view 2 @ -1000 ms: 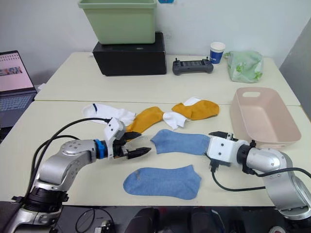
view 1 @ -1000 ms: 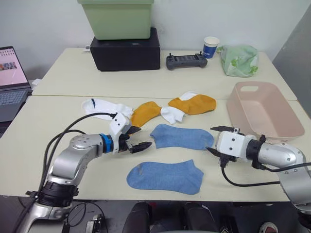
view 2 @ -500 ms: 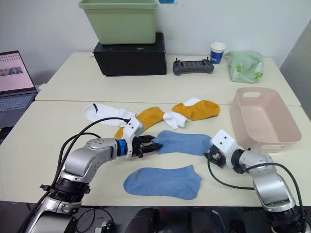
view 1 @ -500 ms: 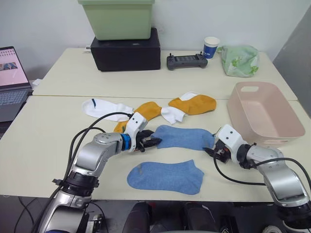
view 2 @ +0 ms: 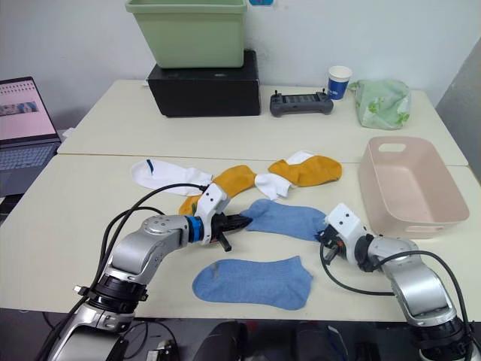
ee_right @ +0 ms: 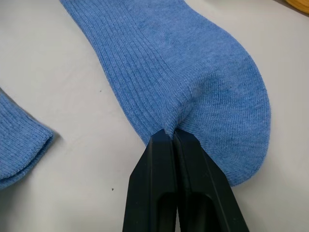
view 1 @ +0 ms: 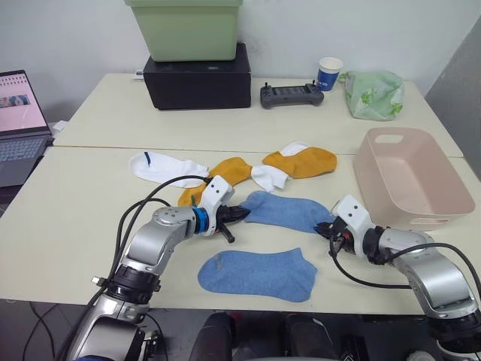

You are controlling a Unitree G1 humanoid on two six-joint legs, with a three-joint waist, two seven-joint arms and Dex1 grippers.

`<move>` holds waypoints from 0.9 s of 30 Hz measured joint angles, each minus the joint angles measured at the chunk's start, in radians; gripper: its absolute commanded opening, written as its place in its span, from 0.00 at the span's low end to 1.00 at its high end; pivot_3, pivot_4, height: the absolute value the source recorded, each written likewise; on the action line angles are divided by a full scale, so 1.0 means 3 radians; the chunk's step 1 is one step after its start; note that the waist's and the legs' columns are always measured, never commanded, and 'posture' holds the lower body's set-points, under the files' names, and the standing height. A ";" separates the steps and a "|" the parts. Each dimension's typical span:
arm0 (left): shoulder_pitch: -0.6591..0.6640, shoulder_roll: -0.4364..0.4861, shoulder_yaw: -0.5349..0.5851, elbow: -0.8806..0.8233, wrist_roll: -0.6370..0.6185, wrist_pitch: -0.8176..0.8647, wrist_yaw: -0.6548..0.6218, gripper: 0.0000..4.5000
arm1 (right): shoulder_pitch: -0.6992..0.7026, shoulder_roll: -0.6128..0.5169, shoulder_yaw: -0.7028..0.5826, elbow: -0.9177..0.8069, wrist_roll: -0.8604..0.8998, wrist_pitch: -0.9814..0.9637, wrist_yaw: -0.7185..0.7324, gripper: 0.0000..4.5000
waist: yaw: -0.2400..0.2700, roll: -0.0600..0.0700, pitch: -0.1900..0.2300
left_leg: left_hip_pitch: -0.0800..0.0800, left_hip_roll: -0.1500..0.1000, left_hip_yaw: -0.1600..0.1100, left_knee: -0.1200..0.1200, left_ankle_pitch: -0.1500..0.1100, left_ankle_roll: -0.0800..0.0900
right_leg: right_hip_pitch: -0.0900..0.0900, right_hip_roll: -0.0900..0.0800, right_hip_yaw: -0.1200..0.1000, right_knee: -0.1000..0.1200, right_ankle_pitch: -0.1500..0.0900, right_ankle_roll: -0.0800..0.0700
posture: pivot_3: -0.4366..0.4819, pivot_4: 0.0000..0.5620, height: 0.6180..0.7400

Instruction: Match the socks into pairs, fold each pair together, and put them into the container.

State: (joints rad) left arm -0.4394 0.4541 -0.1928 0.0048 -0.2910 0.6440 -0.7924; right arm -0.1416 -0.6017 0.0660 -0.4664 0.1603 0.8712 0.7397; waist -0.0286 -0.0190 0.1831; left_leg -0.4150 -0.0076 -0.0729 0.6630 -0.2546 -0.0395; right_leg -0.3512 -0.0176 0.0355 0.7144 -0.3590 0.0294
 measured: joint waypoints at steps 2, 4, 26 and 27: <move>-0.0012 0.0006 0.0001 0.0001 0.0002 -0.0040 -0.0029 0.00 | -0.0012 -0.0003 -0.0013 -0.0005 0.0068 0.0050 -0.0005 0.01 | 0.0000 0.0000 0.0000 | 0.0000 0.0000 0.0000 0.0000 0.0000 0.0000 | 0.0000 0.0000 0.0000 0.0000 0.0000 0.0000 | 0.48 0.27 0.84; -0.0052 0.0048 0.0002 0.0000 0.0000 -0.0097 -0.0117 0.00 | -0.0049 -0.0014 -0.0011 -0.0121 0.0175 0.0186 0.0004 0.01 | -0.0001 0.0000 0.0000 | -0.0002 0.0000 0.0000 0.0000 0.0000 0.0000 | -0.0004 0.0000 0.0000 0.0002 0.0000 0.0000 | 0.48 0.27 0.84; -0.2156 -0.0641 -0.0113 0.3111 0.0639 -0.2454 -0.0870 0.00 | -0.0687 0.0725 0.0510 -0.0631 0.0641 0.0964 -0.0997 0.01 | -0.0022 -0.0002 0.0001 | -0.0009 -0.0001 0.0000 -0.0002 0.0000 0.0001 | -0.0013 0.0001 -0.0001 0.0002 0.0000 0.0000 | 0.48 0.27 0.84; -0.2186 -0.0664 -0.0112 0.3227 0.0671 -0.2533 -0.0847 0.00 | -0.0656 0.0794 0.0521 -0.0594 0.0617 0.0976 -0.1063 0.01 | -0.0023 -0.0002 0.0001 | -0.0009 -0.0001 -0.0001 -0.0002 0.0000 0.0001 | -0.0014 0.0001 -0.0001 0.0003 0.0000 0.0000 | 0.48 0.27 0.84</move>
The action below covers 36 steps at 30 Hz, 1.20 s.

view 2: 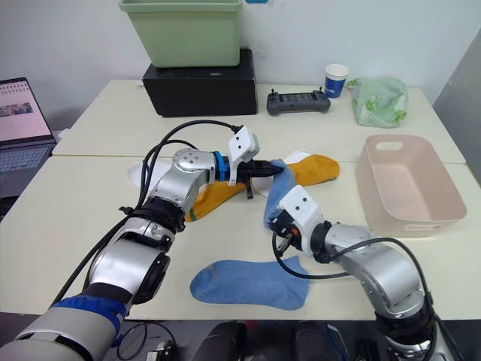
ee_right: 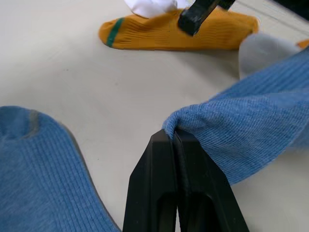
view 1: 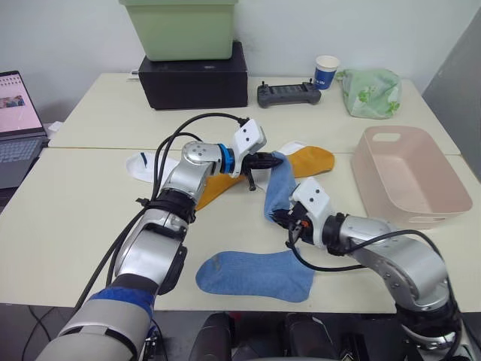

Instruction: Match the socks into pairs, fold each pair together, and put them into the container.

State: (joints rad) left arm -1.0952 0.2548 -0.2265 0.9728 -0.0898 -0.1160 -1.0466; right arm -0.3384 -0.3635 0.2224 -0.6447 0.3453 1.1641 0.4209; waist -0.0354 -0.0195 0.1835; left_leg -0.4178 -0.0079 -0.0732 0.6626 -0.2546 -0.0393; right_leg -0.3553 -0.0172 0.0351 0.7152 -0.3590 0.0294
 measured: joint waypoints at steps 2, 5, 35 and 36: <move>-0.0005 -0.0046 0.0033 0.0167 0.0027 -0.0097 0.0024 0.00 | 0.0037 0.0124 0.0005 0.0064 -0.0018 0.0013 -0.0109 0.05 | -0.0001 0.0000 0.0000 | -0.0001 0.0000 0.0001 0.0000 0.0000 0.0000 | -0.0004 0.0000 0.0002 0.0002 0.0000 0.0000 | 0.48 0.27 0.84; -0.0003 -0.0084 0.0113 0.0325 0.0035 -0.0087 -0.0058 0.10 | 0.0045 0.0292 -0.0011 0.0075 -0.0011 0.0026 -0.0201 0.23 | -0.0001 0.0000 0.0000 | -0.0004 0.0000 0.0001 0.0001 0.0001 -0.0002 | -0.0008 0.0000 0.0002 0.0005 0.0000 0.0000 | 0.48 0.27 0.84; 0.2049 0.0643 -0.0087 -0.3486 -0.0466 0.2398 0.0004 0.88 | 0.0601 -0.0808 -0.0407 -0.0949 0.0241 0.0169 -0.0036 1.00 | 0.0011 0.0002 -0.0001 | 0.0003 0.0000 -0.0007 0.0002 0.0001 0.0000 | 0.0009 0.0001 -0.0003 0.0000 0.0000 0.0001 | 0.48 0.27 0.84; 0.2058 0.0624 -0.0145 -0.3497 -0.0441 0.2419 0.0050 0.82 | 0.0612 -0.0814 -0.0407 -0.0949 0.0240 0.0162 -0.0040 1.00 | 0.0012 0.0002 -0.0001 | 0.0004 0.0001 -0.0007 0.0001 0.0001 0.0000 | 0.0009 0.0001 -0.0003 0.0000 0.0000 0.0001 | 0.48 0.27 0.84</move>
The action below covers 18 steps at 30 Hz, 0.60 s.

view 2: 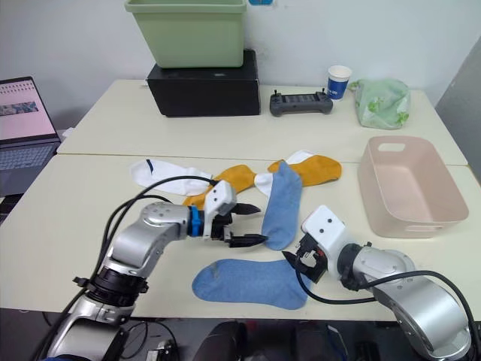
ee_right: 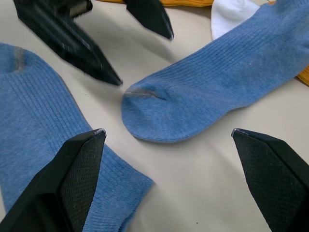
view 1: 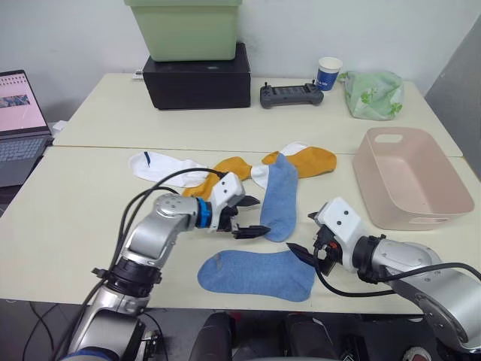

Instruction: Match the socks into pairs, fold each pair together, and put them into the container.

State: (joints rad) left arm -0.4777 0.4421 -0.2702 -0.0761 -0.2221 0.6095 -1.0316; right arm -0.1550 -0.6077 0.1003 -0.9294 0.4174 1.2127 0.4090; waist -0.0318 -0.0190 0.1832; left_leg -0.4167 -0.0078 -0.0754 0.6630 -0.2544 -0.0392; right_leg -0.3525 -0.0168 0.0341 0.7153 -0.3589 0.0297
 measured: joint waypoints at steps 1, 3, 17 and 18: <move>0.0020 -0.0004 -0.0060 -0.0015 0.0031 0.0007 0.0048 0.74 | 0.0010 -0.0002 0.0001 0.0000 -0.0003 -0.0012 -0.0008 1.00 | 0.0001 0.0000 0.0000 | 0.0000 0.0000 0.0000 -0.0001 0.0000 0.0000 | 0.0000 0.0000 0.0000 0.0000 0.0000 0.0000 | 0.48 0.27 0.84; 0.0065 -0.0004 -0.0172 -0.0028 0.0068 0.0022 0.0079 0.61 | 0.0036 -0.0013 0.0001 0.0000 -0.0009 -0.0025 -0.0029 1.00 | -0.0006 0.0000 0.0000 | 0.0001 0.0001 0.0002 -0.0001 0.0000 0.0000 | 0.0000 0.0001 0.0002 0.0001 0.0000 0.0000 | 0.48 0.27 0.84; 0.0101 0.0157 -0.0391 0.0113 0.0374 -0.0576 0.0051 0.01 | -0.0114 -0.0046 0.0011 0.0237 -0.0099 -0.0282 -0.0078 1.00 | -0.0011 0.0001 -0.0001 | 0.0005 0.0001 0.0003 -0.0002 0.0000 0.0000 | 0.0002 0.0001 0.0002 0.0000 0.0000 0.0000 | 0.48 0.27 0.84; 0.0100 0.0181 -0.0391 0.0118 0.0374 -0.0604 0.0033 0.01 | -0.0212 0.0022 0.0040 0.0375 -0.0148 -0.0338 -0.0110 1.00 | -0.0017 0.0001 -0.0001 | 0.0006 0.0003 0.0004 -0.0002 0.0000 0.0000 | 0.0002 0.0003 0.0003 0.0001 0.0000 0.0000 | 0.48 0.27 0.84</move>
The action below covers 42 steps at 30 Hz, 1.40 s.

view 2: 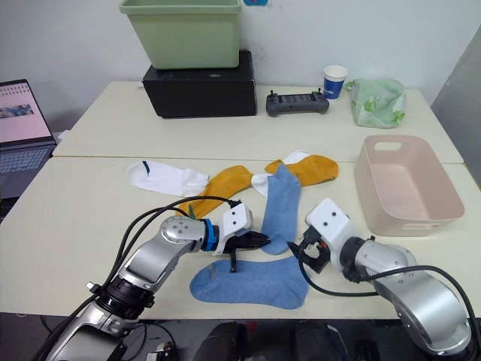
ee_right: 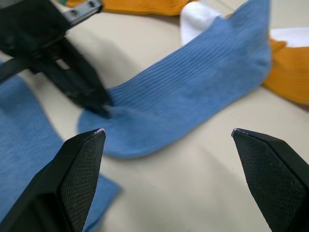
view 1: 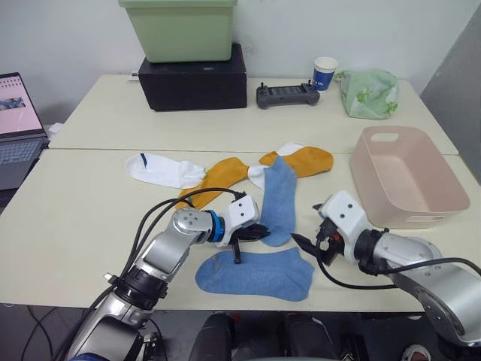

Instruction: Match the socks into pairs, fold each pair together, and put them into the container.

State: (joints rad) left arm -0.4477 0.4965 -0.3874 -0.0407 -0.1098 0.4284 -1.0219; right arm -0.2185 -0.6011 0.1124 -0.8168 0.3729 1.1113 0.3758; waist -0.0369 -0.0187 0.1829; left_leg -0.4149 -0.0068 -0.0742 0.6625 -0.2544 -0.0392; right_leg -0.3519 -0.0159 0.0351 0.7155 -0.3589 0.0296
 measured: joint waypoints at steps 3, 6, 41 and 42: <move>-0.0024 0.0029 -0.0001 0.0030 0.0000 -0.0036 -0.0067 0.01 | -0.0291 0.0197 0.0100 0.0444 -0.0147 -0.0208 -0.0098 1.00 | -0.0009 0.0001 0.0000 | 0.0000 0.0000 0.0000 0.0000 0.0000 0.0000 | -0.0001 0.0000 0.0000 0.0001 0.0000 0.0000 | 0.48 0.27 0.84; -0.0059 0.0032 -0.0005 0.0078 0.0010 -0.0082 -0.0097 0.01 | -0.0716 0.0502 0.0162 0.1160 -0.0339 -0.0506 -0.0216 1.00 | -0.0021 0.0001 0.0000 | 0.0001 0.0000 0.0002 0.0000 0.0000 0.0000 | -0.0002 0.0001 0.0003 0.0003 0.0000 0.0000 | 0.48 0.27 0.84; -0.0748 0.0783 0.0281 0.1066 -0.0077 -0.1052 -0.1229 0.00 | -0.0650 0.1335 -0.0266 0.0915 -0.0518 -0.0183 -0.0488 0.01 | -0.0036 0.0003 0.0000 | -0.0008 0.0004 -0.0002 -0.0004 0.0001 -0.0001 | -0.0013 0.0003 -0.0001 0.0003 0.0000 -0.0001 | 0.48 0.27 0.84; -0.0795 0.0831 0.0279 0.1162 -0.0075 -0.1133 -0.1342 0.00 | -0.0557 0.1398 -0.0289 0.0759 -0.0497 -0.0014 -0.0542 0.01 | -0.0035 0.0003 0.0000 | -0.0009 0.0003 -0.0002 -0.0006 0.0001 -0.0002 | -0.0014 0.0003 0.0000 0.0004 0.0000 -0.0002 | 0.48 0.27 0.84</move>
State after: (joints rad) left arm -0.6862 0.7458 -0.3037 0.3078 -0.1323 0.0883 -1.4245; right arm -0.3858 -0.1818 0.0258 -0.5892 0.2238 1.1071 0.2133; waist -0.0475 -0.0177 0.1830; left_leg -0.4175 -0.0058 -0.0747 0.6607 -0.2540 -0.0397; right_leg -0.3561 -0.0149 0.0350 0.7167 -0.3590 0.0291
